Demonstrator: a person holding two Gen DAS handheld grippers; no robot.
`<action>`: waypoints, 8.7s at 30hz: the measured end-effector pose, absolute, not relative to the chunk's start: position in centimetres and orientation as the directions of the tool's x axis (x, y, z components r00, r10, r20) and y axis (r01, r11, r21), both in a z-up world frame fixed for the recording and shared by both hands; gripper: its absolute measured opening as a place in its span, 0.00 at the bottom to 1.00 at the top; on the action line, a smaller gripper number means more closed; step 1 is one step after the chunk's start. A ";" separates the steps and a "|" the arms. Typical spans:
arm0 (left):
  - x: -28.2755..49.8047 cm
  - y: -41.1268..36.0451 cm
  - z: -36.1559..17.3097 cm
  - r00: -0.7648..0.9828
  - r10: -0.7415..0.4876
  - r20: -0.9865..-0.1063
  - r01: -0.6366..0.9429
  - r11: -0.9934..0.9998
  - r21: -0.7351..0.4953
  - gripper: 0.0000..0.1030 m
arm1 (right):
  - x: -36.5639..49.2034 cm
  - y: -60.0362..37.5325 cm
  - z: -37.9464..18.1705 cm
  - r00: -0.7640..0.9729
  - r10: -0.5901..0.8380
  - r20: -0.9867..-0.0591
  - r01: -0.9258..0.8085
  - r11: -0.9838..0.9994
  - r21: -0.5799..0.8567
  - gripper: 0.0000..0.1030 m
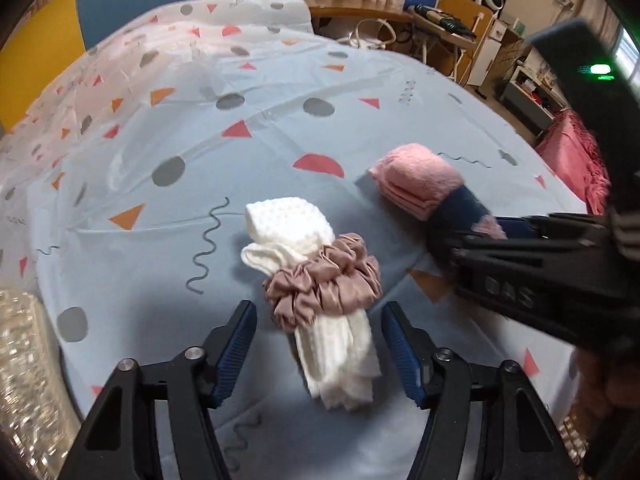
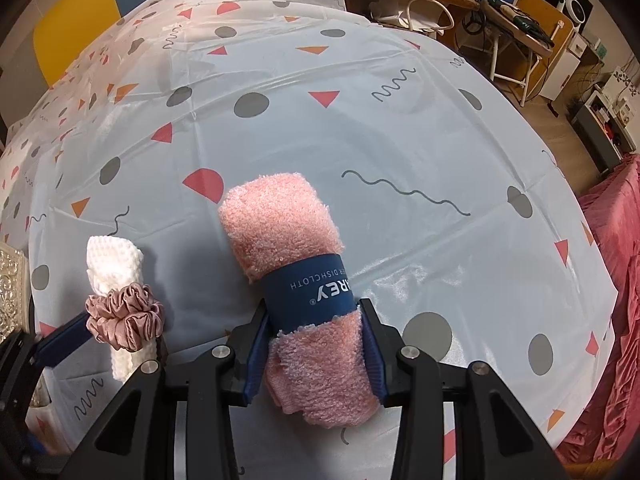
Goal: Organize soft objects
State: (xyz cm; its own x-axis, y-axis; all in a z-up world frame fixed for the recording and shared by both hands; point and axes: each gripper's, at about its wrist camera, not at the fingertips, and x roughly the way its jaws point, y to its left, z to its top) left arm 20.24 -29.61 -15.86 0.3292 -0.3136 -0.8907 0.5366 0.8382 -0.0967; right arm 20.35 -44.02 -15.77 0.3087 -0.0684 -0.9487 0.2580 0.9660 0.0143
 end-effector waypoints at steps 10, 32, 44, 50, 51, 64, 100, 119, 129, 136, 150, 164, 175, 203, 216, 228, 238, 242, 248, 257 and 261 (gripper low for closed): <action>21.1 -27.5 -13.7 0.360 -0.359 -0.861 0.532 0.837 -0.127 0.25 | 20.5 -42.8 -16.5 0.319 -0.095 -0.943 0.219 0.975 -0.024 0.40; 26.9 -3.9 2.0 0.706 -0.126 -0.697 0.047 0.990 -0.132 0.25 | 20.2 -40.9 -16.5 0.354 -0.105 -0.929 0.105 0.992 -0.072 0.40; 18.2 13.4 2.6 0.758 0.034 -0.651 -0.175 0.973 -0.152 0.26 | 19.8 -39.5 -16.5 0.375 -0.166 -0.912 0.057 0.986 -0.156 0.41; 12.6 20.6 -1.3 0.717 0.088 -0.691 -0.290 0.940 -0.181 0.26 | 19.4 -38.0 -16.6 0.398 -0.230 -0.888 0.006 0.969 -0.249 0.39; 11.7 21.5 -2.0 0.710 0.093 -0.698 -0.311 0.931 -0.193 0.26 | 19.3 -37.8 -16.6 0.401 -0.241 -0.884 -0.002 0.965 -0.264 0.39; 3.6 23.0 -7.5 0.682 0.037 -0.730 -0.328 0.908 -0.260 0.26 | 19.3 -36.5 -16.9 0.405 -0.314 -0.859 -0.028 0.934 -0.355 0.37; 4.1 16.3 -7.0 0.705 0.117 -0.699 -0.241 0.967 -0.082 0.75 | 19.3 -36.0 -16.8 0.401 -0.348 -0.847 0.010 0.927 -0.376 0.37; 2.0 12.3 -6.5 0.725 0.039 -0.688 -0.088 0.995 -0.036 0.75 | 19.7 -36.7 -16.6 0.388 -0.305 -0.870 0.034 0.948 -0.317 0.35; 1.5 11.6 -6.7 0.723 0.009 -0.691 -0.052 0.998 -0.042 0.75 | 20.9 -33.6 -15.4 0.412 -0.192 -0.891 0.023 0.979 -0.201 0.35; 1.3 11.6 -6.8 0.721 -0.004 -0.693 -0.040 0.998 -0.047 0.75 | 22.6 -29.1 -12.9 0.477 -0.109 -0.872 -0.037 0.989 -0.144 0.35; 1.1 12.4 -7.1 0.720 -0.016 -0.693 -0.045 0.997 -0.069 0.75 | 24.0 -14.7 -2.3 0.651 0.180 -0.738 -0.351 0.933 -0.081 0.35; 0.2 14.3 -6.9 0.728 0.026 -0.685 -0.100 0.993 -0.069 0.75 | 17.8 0.1 0.4 0.577 0.432 -0.693 -0.663 0.744 -0.089 0.35; -0.8 16.4 -6.7 0.732 0.073 -0.678 -0.165 0.984 -0.073 0.75 | 13.9 3.6 -2.9 0.423 0.505 -0.753 -0.728 0.684 0.049 0.35; -1.7 20.9 -7.1 0.722 0.177 -0.669 -0.322 0.942 -0.098 0.82 | 11.7 11.1 -12.7 0.325 0.357 -0.876 -0.667 0.743 0.055 0.42; -1.9 19.8 -6.1 0.739 0.186 -0.648 -0.313 0.946 -0.084 0.89 | 8.7 7.9 -8.6 0.518 0.365 -0.773 -0.617 0.786 -0.042 0.49; -1.8 16.0 -4.8 0.768 0.177 -0.616 -0.264 0.963 -0.053 0.95 | 6.4 0.8 -5.9 0.694 0.265 -0.670 -0.379 0.925 -0.027 0.49; -1.7 12.8 -4.4 0.781 0.178 -0.599 -0.240 0.970 -0.024 1.00 | 5.0 -3.2 -5.6 0.746 0.195 -0.637 -0.269 0.963 -0.020 0.49; -1.7 12.3 -4.5 0.777 0.178 -0.604 -0.239 0.971 -0.021 1.00 | 4.8 -3.9 -5.7 0.753 0.186 -0.632 -0.254 0.967 -0.018 0.49; -1.7 12.0 -4.5 0.778 0.183 -0.600 -0.240 0.971 -0.016 1.00 | 4.7 -4.5 -5.9 0.753 0.183 -0.632 -0.243 0.970 -0.009 0.49; -2.0 11.9 -4.5 0.781 0.183 -0.597 -0.241 0.970 -0.019 1.00 | 4.7 -4.7 -5.9 0.755 0.182 -0.630 -0.237 0.972 -0.003 0.49; -1.9 12.1 -4.4 0.781 0.186 -0.596 -0.246 0.969 -0.021 1.00 | 4.8 -4.4 -5.8 0.754 0.181 -0.631 -0.238 0.971 -0.005 0.49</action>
State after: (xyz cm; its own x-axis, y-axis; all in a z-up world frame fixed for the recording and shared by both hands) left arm -1.86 12.08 -4.42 0.7811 0.1856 -0.5961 -0.2464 0.9689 -0.0212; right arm 4.78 -4.43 -5.80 0.7544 0.1815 -0.6308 -0.2375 0.9714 -0.0046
